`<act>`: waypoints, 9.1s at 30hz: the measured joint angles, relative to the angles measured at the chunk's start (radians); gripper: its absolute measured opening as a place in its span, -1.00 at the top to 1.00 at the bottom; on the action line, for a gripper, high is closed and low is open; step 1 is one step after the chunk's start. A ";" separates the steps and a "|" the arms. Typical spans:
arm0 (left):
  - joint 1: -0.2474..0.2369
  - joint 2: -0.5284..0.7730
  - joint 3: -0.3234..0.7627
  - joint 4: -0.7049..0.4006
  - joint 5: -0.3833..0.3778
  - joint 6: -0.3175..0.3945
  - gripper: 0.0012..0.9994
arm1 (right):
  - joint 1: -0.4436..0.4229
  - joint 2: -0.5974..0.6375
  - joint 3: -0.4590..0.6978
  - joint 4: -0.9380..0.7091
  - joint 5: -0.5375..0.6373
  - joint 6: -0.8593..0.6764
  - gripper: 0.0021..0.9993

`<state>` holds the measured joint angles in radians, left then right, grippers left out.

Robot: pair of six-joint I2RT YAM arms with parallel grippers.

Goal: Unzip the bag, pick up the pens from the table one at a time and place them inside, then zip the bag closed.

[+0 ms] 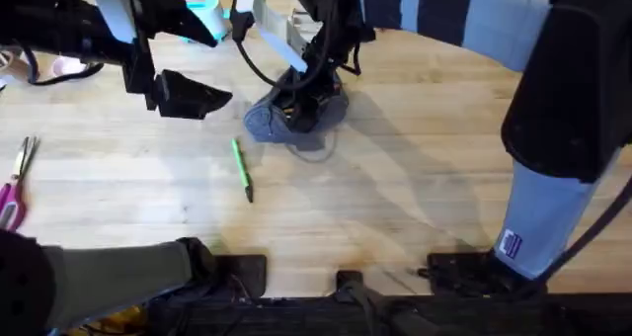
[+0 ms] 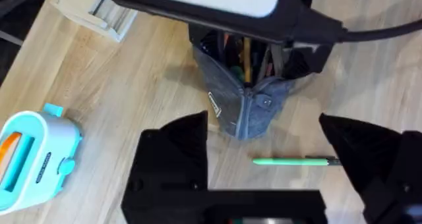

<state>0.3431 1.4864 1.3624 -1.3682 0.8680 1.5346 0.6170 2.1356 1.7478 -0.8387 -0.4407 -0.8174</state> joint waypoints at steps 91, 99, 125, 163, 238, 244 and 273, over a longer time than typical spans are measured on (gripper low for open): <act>-0.147 -0.330 -0.267 0.151 -0.539 -1.498 -1.00 | -0.417 -0.750 -0.129 -0.354 0.288 0.287 -1.00; -0.421 -0.331 -0.405 0.281 -0.752 -1.709 -0.99 | -0.427 -0.784 -0.332 -0.247 0.287 0.325 -1.00; -0.543 -0.331 -0.690 0.479 -0.918 -1.968 -0.99 | -0.427 -0.784 -0.375 -0.133 0.222 0.419 -1.00; -0.553 -0.114 -0.612 0.400 -0.920 -2.089 0.89 | -0.427 -0.784 -0.375 -0.126 0.162 0.425 -0.99; -0.718 0.156 -0.138 0.433 -0.767 -0.882 0.92 | -0.427 -0.784 -0.375 -0.122 0.162 0.428 -1.00; -0.718 0.156 -0.138 0.433 -0.784 -0.874 0.89 | -0.427 -0.784 -0.375 -0.122 0.162 0.429 -1.00; -0.608 -0.195 -0.106 0.287 -0.807 -0.860 -0.99 | -0.426 -0.784 -0.375 -0.143 0.162 0.428 -1.00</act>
<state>-0.2653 1.2912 1.2566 -1.0815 0.0607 0.6743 0.1905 1.3514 1.3727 -0.9819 -0.2787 -0.3889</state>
